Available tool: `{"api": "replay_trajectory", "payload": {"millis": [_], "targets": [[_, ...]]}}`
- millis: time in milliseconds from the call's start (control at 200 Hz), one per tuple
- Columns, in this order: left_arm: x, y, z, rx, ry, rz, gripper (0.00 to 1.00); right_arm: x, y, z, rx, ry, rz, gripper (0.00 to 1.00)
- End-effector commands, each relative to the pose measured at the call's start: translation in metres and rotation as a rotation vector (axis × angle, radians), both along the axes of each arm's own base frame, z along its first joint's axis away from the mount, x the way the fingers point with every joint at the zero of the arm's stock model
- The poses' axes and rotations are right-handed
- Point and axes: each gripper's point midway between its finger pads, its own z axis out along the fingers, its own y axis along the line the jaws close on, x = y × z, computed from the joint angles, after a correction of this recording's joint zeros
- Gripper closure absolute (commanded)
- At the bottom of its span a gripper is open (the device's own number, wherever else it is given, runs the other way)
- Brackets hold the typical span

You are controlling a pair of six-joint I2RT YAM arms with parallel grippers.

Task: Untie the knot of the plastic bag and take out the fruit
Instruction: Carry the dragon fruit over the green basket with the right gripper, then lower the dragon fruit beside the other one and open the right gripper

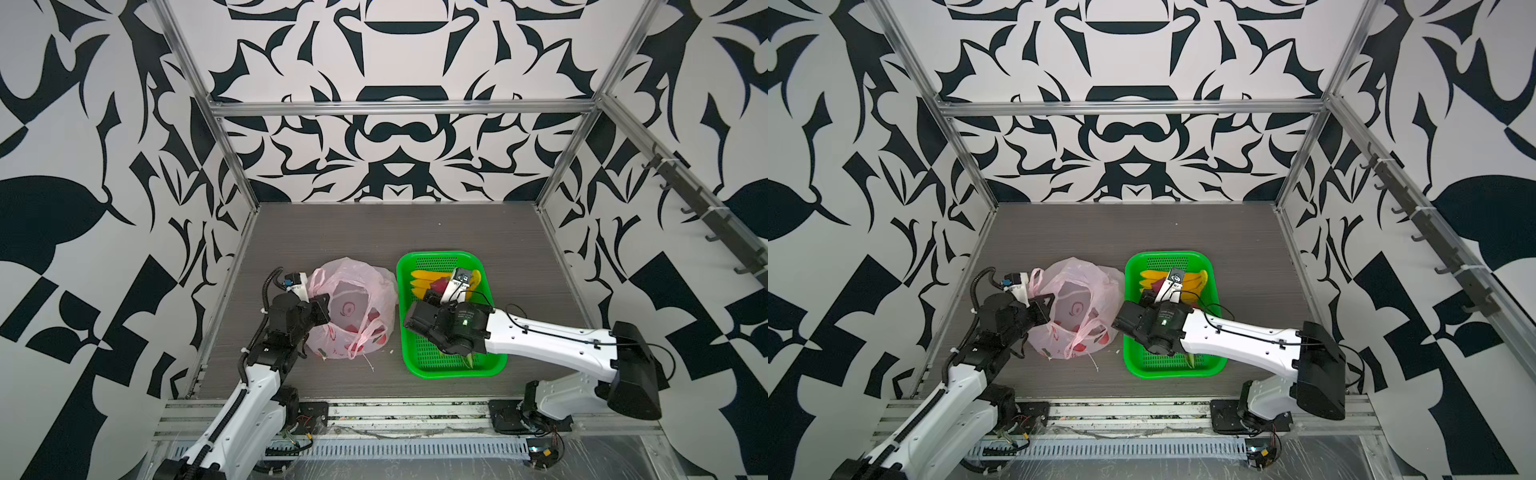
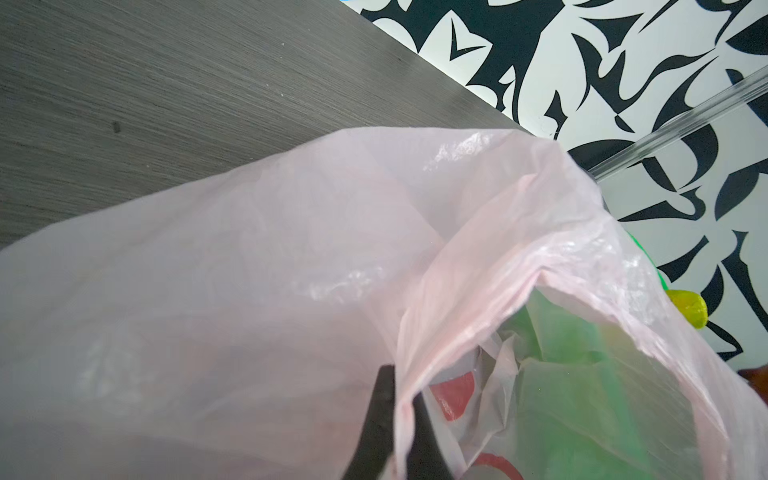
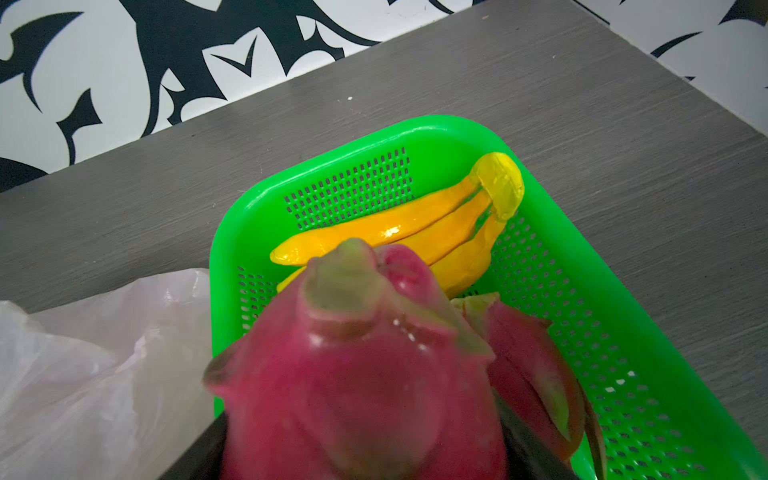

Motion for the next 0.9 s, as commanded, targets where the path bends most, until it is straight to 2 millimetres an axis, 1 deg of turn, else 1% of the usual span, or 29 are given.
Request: {"api": "replay_trajectory", "payload": {"millis": [0,235,615,895], "targets": [[-0.001,0.0,0.0,0.002,-0.004,-0.006,1.0,-0.002,-0.007,-0.005,0.016,-0.013,-0.042,0.83],[-0.001,0.0,0.001,0.006,-0.002,-0.007,1.0,-0.004,-0.005,-0.024,0.027,0.012,-0.052,0.83],[-0.004,0.0,0.001,0.013,-0.001,-0.01,1.0,-0.005,-0.005,-0.045,0.022,0.032,-0.074,0.83],[-0.006,0.001,0.0,0.015,0.004,-0.01,1.0,-0.008,-0.008,-0.058,0.018,0.054,-0.088,0.8]]}}
